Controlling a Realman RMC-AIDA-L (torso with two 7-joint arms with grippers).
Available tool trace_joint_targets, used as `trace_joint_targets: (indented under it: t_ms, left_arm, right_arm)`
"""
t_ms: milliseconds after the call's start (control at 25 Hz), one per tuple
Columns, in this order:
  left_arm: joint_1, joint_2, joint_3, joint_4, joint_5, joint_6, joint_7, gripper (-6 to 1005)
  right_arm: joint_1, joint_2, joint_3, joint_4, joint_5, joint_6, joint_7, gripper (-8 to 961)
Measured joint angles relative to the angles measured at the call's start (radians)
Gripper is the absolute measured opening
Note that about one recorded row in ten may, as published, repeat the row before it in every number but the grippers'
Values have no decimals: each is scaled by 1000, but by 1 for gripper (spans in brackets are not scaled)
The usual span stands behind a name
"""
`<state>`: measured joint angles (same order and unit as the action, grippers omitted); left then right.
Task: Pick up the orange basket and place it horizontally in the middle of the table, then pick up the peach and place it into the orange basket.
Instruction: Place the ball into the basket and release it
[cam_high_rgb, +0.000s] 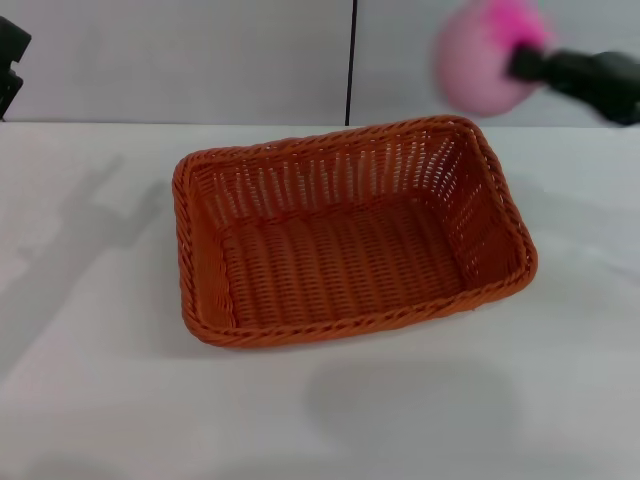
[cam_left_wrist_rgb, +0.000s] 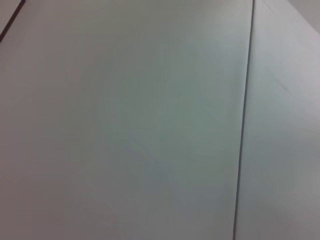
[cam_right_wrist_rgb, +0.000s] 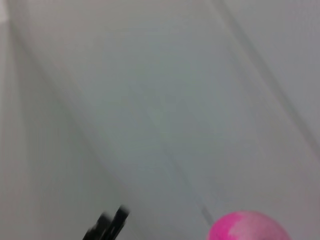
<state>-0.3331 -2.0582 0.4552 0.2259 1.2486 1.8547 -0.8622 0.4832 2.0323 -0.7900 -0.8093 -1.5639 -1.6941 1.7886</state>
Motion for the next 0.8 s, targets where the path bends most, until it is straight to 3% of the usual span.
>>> trace_joint_targets:
  t_ms: [40,240,800]
  left_arm:
    - [2,0,0,0,0,0,-1,722]
    - [14,0,2,-1,1,0,-4,722]
    - [12,0,2,-2,7,0,-7,722]
  right_arm:
    - [37,1,-25,46,-35,22,-30,91]
    - [90,3,-31,129,-93,66,-46,134]
    - [52,3,-17,134,-86,60,-54,400]
